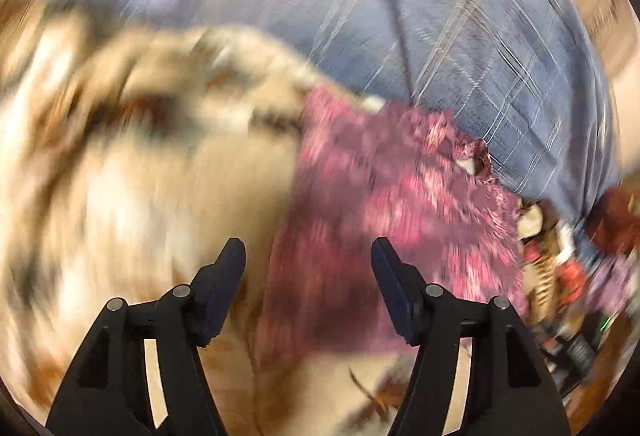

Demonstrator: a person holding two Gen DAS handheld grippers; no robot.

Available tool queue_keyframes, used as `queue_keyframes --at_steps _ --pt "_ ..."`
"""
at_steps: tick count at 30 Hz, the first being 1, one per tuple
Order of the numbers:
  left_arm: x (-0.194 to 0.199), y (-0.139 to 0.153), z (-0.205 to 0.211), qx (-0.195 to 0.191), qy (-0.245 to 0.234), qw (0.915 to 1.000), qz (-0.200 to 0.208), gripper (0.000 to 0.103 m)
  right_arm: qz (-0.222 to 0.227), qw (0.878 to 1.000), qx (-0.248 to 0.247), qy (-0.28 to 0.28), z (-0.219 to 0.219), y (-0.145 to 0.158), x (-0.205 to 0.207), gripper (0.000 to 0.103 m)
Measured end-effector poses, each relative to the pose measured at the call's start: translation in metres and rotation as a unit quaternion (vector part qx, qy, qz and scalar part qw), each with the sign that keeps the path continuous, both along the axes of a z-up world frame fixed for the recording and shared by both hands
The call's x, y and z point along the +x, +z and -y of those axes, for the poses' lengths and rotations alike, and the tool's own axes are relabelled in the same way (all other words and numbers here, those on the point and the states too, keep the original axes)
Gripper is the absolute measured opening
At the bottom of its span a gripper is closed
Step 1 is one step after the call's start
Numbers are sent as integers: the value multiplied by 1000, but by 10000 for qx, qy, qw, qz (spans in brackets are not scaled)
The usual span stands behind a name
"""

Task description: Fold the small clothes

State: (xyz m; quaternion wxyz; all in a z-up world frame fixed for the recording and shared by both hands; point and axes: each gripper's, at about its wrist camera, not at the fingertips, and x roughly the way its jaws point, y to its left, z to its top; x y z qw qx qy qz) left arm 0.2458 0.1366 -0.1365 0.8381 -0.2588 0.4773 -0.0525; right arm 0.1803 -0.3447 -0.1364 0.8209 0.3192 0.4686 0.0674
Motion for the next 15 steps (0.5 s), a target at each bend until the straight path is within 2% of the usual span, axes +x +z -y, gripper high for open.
queue_keyframes --at_steps 3,5,7,9,12,14,15 --pt "-42 -27 -1 -650 346 9973 6 65 136 9984 549 -64 -5 -13 -8 79" --pt "-54 -45 10 -1005 198 9947 74 64 202 9939 1073 -174 -7 -19 -7 79" --pt "-49 -47 24 -1308 -60 9914 35 64 236 9890 1436 -262 -11 -25 -8 79" --pt "-46 -42 39 -1649 -274 9858 152 65 252 9897 1398 -196 -22 -27 0 79" --pt "-31 -48 57 -1807 -234 9832 110 65 216 9865 1554 -475 -24 -36 8 79" --pt "-19 -64 60 -2070 23 9782 -163 65 74 9813 1808 -651 -29 -51 19 78" --pt "-17 -71 59 -2272 124 9736 -170 65 -7 9813 1809 -654 -32 -58 21 77"
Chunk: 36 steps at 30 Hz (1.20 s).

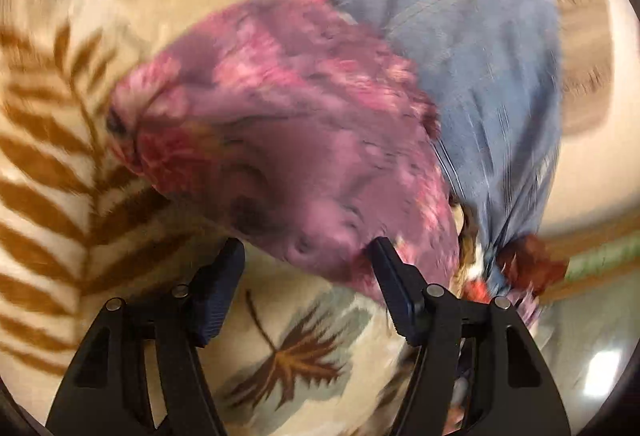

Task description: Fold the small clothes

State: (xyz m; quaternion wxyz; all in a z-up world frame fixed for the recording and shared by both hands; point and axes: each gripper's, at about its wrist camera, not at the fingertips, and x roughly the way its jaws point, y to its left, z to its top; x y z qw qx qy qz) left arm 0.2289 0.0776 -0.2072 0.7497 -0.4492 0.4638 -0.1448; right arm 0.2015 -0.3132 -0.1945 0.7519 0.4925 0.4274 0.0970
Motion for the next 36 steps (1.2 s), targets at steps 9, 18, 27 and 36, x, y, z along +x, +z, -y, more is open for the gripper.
queue_keyframes --at_steps 9,18,27,36 --pt "13 -9 -28 -709 482 9963 -52 66 210 9996 -62 -168 20 -7 2 51" --pt "20 4 -4 361 72 9991 191 12 166 9983 -562 79 11 -10 8 9" --pt "-49 55 -19 441 -107 9985 293 9 329 9967 -696 256 3 46 -61 7" --pt "-152 -30 -51 64 85 9975 -691 14 -761 9944 -534 513 -15 -28 -164 14"
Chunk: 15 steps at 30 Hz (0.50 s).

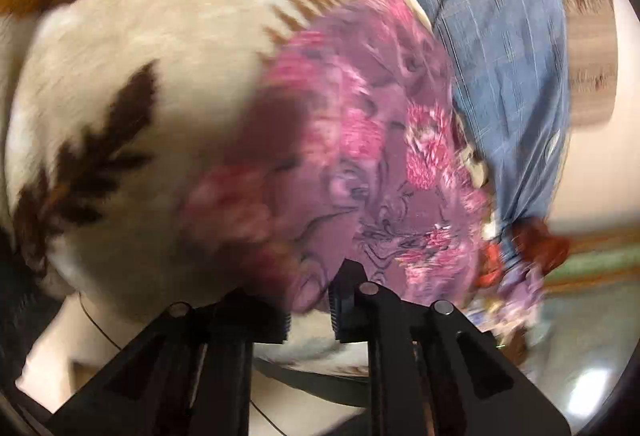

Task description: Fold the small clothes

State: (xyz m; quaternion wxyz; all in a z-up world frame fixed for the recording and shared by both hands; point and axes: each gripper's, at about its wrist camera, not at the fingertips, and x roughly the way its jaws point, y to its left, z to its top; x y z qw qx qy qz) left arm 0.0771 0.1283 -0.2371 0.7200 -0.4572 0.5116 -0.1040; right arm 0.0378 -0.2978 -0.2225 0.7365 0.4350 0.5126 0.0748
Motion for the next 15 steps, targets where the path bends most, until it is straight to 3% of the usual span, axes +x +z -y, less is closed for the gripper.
queue_keyframes --at_steps 1,2,3,4,6,8,12,15 --pt "1 10 -3 196 87 9997 117 14 148 9998 -127 -3 2 10 1 16" --pt "0 18 -3 422 132 9987 236 15 288 9980 -556 -11 1 25 1 20" --pt "0 32 1 801 60 9959 409 19 270 9961 -835 -8 -2 34 0 34" --pt "0 36 5 937 -42 9944 478 21 232 9950 -974 9 -5 40 -2 40" --pt "-2 39 9 1098 -123 9924 538 36 252 9914 -1286 -58 -12 53 -14 43" --pt "-3 31 7 1159 46 9923 423 37 540 9784 -1996 16 -34 75 -30 43" --pt "-4 16 1 1003 176 9943 322 37 1333 9649 -2075 902 -89 111 -15 43" --pt "-3 18 1 1073 159 9935 339 37 1670 9532 -1716 1845 -134 118 25 42"
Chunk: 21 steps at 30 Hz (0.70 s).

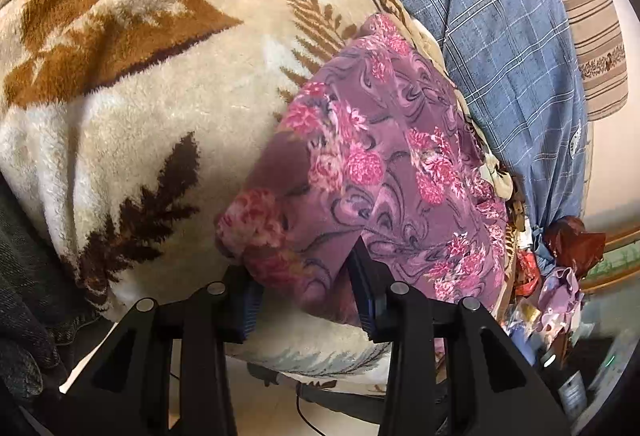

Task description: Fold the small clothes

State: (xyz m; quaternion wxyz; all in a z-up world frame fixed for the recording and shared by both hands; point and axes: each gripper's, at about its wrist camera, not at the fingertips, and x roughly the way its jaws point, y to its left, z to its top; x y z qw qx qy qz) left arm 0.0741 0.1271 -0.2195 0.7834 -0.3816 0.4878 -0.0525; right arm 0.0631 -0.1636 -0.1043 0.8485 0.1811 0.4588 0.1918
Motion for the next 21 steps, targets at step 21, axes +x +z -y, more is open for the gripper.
queue_keyframes --at_steps 21 --pt "-5 -5 -10 -534 214 9983 137 51 -654 9894 404 1231 -108 -36 106 40"
